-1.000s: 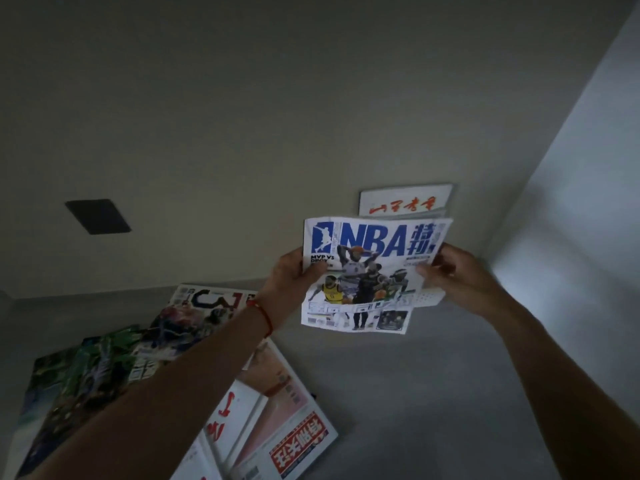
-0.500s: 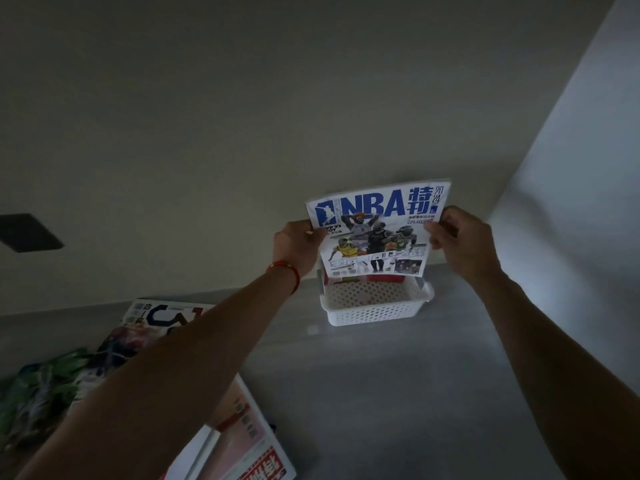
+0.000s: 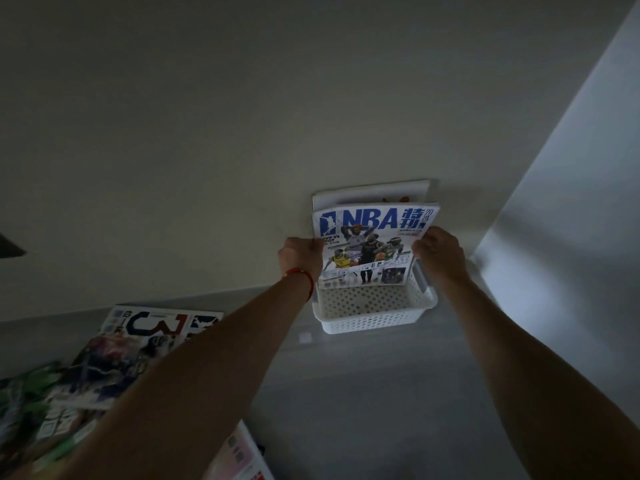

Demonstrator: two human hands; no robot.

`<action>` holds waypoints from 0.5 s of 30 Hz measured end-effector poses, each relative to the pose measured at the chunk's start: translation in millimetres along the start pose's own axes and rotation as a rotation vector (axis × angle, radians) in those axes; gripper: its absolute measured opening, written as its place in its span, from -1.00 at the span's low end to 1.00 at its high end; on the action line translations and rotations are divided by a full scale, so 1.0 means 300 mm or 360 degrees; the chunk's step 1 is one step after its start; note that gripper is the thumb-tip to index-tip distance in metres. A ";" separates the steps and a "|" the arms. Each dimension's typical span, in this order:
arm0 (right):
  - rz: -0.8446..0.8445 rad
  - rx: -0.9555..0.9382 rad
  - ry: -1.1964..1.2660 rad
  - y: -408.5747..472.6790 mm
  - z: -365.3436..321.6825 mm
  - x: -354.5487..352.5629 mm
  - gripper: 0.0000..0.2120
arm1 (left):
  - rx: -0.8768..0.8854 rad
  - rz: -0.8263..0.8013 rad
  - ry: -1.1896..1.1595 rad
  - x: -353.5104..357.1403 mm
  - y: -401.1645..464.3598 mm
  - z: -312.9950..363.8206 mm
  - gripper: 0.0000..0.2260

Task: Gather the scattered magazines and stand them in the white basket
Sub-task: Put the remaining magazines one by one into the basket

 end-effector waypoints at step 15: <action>-0.0482 -0.0069 0.0653 -0.541 -0.064 0.302 -0.84 | 0.0286 -0.0189 0.0065 -0.330 -0.275 -0.488 -0.70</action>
Point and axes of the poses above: each hand's wrist, its own y-axis towards the middle knuckle, its own x-axis out of the palm, z = x × y, the point moved 7 cm from there along y, towards the middle knuckle, and after that the axes turned 7 degrees about y, right-handed, at the moved point
